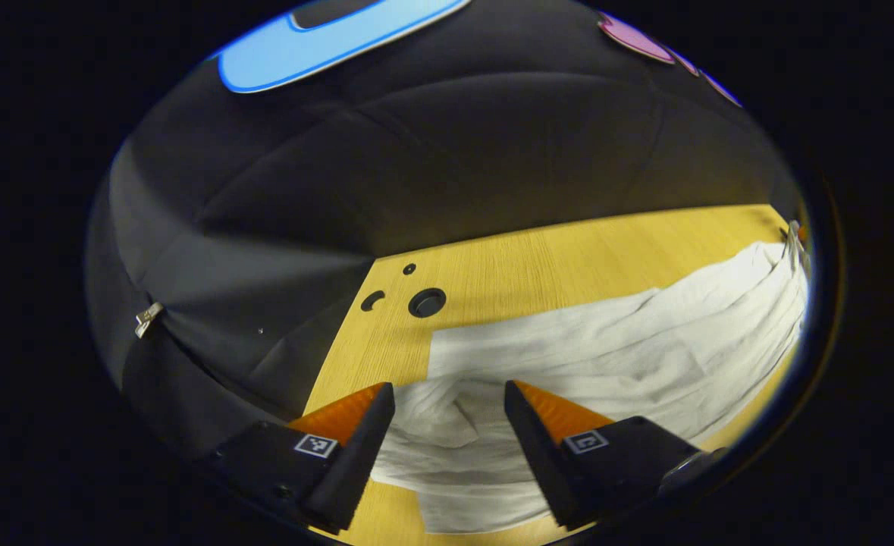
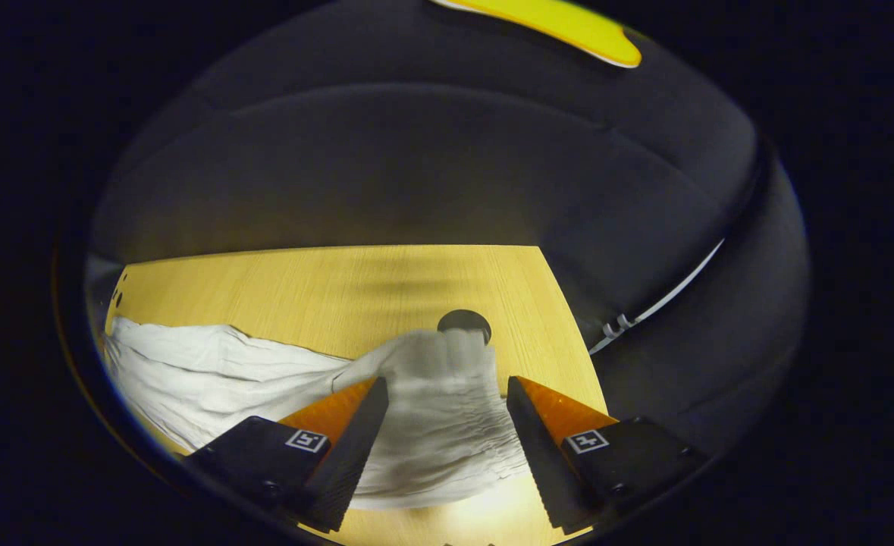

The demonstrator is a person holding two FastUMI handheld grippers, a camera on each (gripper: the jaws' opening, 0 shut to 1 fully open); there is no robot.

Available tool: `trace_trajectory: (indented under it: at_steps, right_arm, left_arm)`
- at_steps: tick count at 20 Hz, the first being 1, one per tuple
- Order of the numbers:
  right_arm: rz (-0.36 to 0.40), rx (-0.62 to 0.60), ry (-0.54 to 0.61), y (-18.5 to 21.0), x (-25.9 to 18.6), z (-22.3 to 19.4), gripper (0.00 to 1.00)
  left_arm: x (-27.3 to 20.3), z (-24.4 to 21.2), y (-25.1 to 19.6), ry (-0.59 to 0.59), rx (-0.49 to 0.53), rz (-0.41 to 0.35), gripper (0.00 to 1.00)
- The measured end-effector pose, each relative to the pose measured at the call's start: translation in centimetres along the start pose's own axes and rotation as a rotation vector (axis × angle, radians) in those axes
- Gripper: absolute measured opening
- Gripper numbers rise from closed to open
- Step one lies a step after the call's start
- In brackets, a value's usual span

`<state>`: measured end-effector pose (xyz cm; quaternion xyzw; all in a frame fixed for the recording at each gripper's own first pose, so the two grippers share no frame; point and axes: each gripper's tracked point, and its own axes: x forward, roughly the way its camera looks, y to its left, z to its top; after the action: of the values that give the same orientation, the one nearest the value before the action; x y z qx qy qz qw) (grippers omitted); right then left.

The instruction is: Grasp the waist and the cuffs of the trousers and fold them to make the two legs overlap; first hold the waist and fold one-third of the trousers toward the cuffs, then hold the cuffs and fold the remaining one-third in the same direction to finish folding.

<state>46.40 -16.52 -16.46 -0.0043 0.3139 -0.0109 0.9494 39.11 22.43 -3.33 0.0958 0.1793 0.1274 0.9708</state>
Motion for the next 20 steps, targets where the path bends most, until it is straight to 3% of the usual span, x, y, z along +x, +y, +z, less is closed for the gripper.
trace_trajectory:
  at_steps: [1, 7, 10, 12, 17, 20]
  right_arm:
    - [-0.011, 0.025, -0.020, -0.7, -0.7, 0.1, 0.97]
    - [-0.043, 0.220, -0.101, -4.6, -3.3, -1.4, 0.98]
    - [-0.054, 0.322, -0.075, -5.4, -3.1, -3.2, 0.99]
    - [-0.019, 0.376, -0.075, -4.8, -2.5, -3.9, 0.99]
    - [-0.053, 0.381, -0.032, -3.4, -0.6, -6.5, 1.00]
    - [-0.097, 0.359, -0.030, -3.6, 0.2, -7.2, 0.99]
  left_arm:
    - [-1.0, 0.5, 0.3, -0.019, -0.019, 0.001, 0.96]
    - [-7.8, 2.5, 1.8, -0.118, -0.190, -0.024, 0.97]
    - [-10.9, 1.9, 2.9, -0.127, -0.189, -0.021, 0.97]
    - [-12.8, 1.1, 3.3, -0.117, -0.177, -0.015, 0.97]
    - [-14.8, -1.2, 2.1, -0.074, -0.261, -0.039, 0.98]
    - [-14.8, -1.8, 1.7, -0.068, -0.259, -0.038, 0.98]
